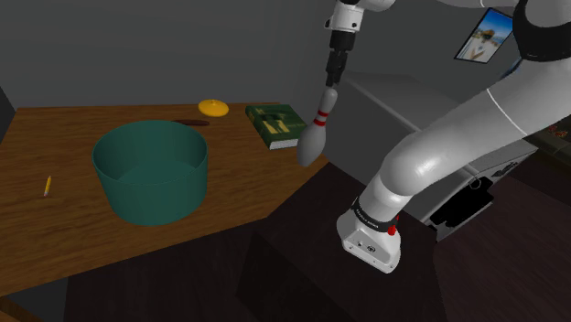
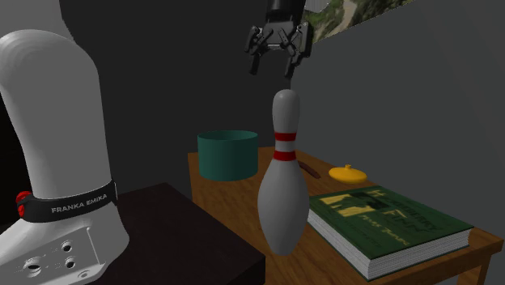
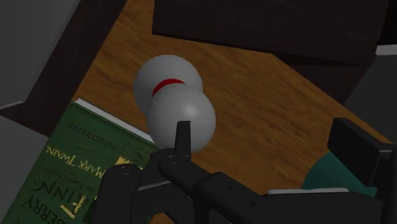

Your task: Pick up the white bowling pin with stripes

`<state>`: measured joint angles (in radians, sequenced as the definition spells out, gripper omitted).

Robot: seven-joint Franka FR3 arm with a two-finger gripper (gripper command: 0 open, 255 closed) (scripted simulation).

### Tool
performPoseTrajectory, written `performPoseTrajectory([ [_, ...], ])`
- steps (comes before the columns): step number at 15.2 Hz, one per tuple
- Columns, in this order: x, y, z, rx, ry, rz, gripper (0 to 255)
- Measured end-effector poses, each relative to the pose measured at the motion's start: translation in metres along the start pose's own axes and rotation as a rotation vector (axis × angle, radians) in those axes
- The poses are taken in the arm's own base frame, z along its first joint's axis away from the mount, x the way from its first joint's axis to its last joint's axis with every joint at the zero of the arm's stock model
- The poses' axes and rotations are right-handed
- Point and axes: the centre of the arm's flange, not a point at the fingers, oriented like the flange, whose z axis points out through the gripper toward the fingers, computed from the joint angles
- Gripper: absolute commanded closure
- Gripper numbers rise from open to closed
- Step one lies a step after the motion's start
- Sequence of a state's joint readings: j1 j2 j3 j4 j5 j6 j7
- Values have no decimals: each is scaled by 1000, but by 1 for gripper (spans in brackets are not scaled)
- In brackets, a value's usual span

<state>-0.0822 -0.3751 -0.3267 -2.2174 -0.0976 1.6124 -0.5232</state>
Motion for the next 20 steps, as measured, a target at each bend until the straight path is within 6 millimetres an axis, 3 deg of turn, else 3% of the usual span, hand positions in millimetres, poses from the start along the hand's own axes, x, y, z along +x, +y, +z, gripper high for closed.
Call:
performPoseTrajectory([
  [4,13,44,16,12,-28,-7,0],
  [11,21,53,49,14,-32,-8,0],
  [12,21,53,51,14,-32,-8,255],
  [20,22,53,52,13,-30,-9,255],
])
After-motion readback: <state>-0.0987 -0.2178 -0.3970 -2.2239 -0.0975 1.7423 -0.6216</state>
